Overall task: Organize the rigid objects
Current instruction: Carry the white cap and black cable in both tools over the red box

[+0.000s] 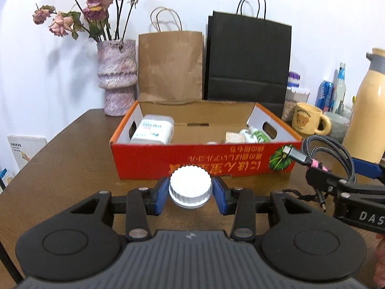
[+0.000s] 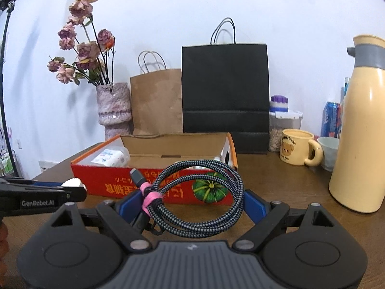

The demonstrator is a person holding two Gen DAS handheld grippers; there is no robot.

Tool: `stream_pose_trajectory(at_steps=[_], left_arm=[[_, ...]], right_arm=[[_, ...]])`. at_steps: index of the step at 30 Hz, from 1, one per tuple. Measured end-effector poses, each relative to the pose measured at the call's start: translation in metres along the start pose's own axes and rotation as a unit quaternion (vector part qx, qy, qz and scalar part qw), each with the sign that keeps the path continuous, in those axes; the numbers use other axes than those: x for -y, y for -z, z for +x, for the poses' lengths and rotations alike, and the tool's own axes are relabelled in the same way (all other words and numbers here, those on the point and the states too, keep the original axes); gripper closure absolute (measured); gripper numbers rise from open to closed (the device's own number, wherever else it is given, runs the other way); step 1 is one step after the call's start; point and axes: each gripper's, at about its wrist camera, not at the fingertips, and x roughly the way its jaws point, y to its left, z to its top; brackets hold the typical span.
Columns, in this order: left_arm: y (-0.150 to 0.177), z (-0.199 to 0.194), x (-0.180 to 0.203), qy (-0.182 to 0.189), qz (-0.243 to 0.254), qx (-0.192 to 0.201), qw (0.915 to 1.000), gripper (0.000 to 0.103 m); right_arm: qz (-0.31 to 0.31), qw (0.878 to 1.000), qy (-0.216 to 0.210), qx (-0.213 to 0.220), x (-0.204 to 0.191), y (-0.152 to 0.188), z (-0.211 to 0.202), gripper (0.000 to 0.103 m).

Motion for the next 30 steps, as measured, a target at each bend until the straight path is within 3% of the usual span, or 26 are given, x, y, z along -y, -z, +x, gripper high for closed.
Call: stream_pose_trajectory(at_steps=[16,30], left_arm=[[-0.052,-0.001,-0.007,0.001,-0.015,0.055,0.9984,0.062],[-0.084,0.039,-0.027,-0.025,-0.057,0.061,0.9962,0.062]], right_arm=[[0.007,0.999,0.002,0.040,-0.019,-0.047,0.020,0.014],[0.024,0.999,0.006,0.046,-0.023,-0.075,0.066,0.014]])
